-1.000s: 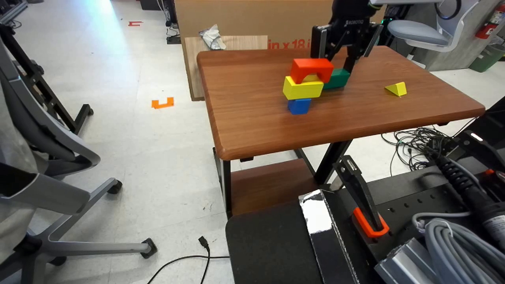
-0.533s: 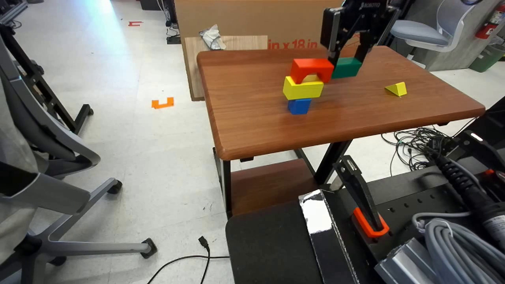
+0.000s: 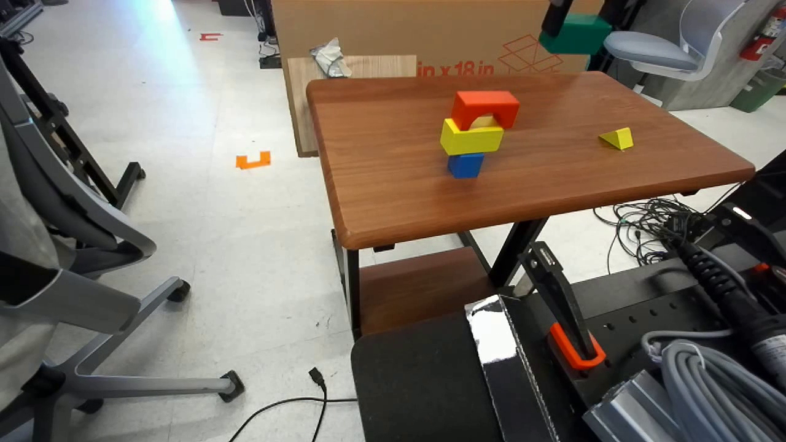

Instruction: Place the orange block on top of the stack on the left, place the green block on top of the orange block

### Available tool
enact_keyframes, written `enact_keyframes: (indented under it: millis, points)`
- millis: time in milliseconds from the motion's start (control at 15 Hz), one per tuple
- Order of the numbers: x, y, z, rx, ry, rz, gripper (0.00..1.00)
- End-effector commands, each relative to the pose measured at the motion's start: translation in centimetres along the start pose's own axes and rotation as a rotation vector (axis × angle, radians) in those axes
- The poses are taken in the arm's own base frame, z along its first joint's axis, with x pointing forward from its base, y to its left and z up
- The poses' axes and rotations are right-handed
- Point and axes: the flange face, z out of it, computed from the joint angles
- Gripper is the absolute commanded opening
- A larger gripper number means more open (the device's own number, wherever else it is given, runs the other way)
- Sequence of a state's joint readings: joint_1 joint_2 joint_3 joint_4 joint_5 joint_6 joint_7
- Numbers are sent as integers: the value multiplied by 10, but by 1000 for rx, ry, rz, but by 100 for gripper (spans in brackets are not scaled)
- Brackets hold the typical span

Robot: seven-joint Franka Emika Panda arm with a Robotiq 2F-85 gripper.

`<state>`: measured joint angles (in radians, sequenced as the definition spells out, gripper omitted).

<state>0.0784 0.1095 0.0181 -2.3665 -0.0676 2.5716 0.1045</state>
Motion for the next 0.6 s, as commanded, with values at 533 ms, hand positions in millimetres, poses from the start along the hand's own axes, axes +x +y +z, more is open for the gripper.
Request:
enact_keyframes:
  millis: [533]
  points:
    - [-18,-68,-20,17,-10,0,42]
